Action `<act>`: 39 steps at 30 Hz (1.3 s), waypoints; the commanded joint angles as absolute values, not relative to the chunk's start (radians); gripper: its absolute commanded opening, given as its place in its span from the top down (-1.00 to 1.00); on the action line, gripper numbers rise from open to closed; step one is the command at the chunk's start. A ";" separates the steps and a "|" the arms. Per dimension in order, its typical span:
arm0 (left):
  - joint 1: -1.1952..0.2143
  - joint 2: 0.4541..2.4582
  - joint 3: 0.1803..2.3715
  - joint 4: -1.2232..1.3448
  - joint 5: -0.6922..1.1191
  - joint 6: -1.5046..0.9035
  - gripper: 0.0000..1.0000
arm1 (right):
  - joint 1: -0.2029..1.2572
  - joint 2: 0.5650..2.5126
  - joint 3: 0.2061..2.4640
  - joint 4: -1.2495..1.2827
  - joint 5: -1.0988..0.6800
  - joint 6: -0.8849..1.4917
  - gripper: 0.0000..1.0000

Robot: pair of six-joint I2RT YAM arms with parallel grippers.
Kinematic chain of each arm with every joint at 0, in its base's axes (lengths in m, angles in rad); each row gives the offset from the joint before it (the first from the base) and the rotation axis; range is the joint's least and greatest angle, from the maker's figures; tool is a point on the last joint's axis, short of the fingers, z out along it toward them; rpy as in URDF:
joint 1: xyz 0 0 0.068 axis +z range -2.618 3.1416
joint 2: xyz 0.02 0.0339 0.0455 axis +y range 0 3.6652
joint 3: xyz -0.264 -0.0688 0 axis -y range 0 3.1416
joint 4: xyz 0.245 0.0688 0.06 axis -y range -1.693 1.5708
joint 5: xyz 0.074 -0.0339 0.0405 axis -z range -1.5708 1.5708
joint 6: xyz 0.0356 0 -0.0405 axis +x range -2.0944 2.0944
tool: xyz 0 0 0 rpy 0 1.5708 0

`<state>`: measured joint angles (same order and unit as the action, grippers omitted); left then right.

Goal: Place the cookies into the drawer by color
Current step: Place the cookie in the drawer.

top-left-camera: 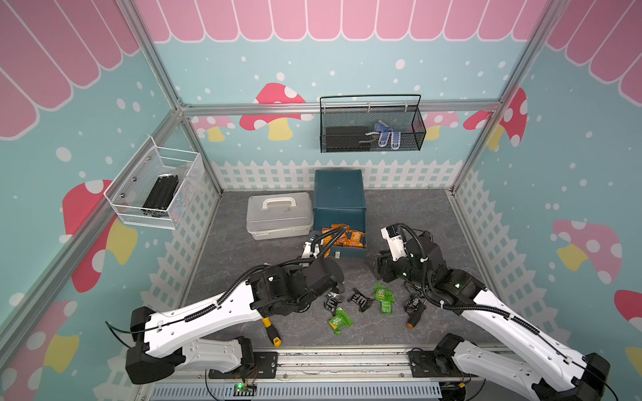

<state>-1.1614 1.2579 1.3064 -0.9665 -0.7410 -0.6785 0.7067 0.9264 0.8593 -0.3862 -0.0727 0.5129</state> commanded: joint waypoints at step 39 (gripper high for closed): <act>-0.818 1.904 1.817 -1.054 -0.569 -0.474 -0.01 | 0.703 0.836 0.782 -0.323 -0.201 0.525 -0.41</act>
<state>-0.8272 1.8973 1.7939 -1.0252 -0.5434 -0.4854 0.7067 0.8333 0.7849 -0.3355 -0.1993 0.5243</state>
